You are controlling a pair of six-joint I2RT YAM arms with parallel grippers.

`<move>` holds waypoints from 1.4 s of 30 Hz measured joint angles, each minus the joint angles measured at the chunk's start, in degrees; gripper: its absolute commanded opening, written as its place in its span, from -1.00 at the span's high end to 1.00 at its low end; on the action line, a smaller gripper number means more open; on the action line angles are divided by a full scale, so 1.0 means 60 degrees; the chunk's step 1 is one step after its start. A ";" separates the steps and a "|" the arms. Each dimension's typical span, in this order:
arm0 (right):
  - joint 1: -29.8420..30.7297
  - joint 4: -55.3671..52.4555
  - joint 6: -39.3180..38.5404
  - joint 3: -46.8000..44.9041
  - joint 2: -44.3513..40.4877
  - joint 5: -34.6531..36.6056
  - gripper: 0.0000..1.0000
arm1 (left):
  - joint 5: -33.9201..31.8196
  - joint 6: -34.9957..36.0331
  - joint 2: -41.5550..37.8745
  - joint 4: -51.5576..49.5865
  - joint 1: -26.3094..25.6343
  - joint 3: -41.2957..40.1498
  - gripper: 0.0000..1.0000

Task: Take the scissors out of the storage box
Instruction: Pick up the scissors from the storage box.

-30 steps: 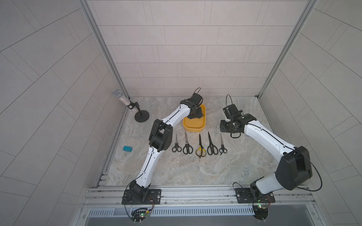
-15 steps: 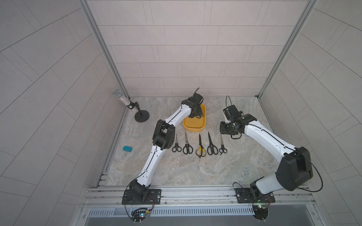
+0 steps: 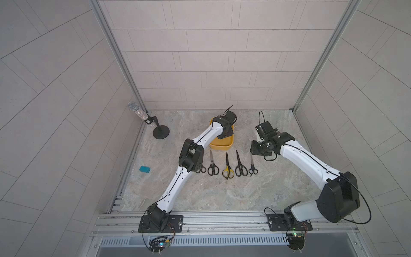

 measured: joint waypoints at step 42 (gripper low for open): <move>-0.1191 0.0295 -0.0076 -0.0280 -0.0197 -0.1435 0.18 | -0.0040 0.0058 0.1716 -0.3774 0.0455 0.3552 0.33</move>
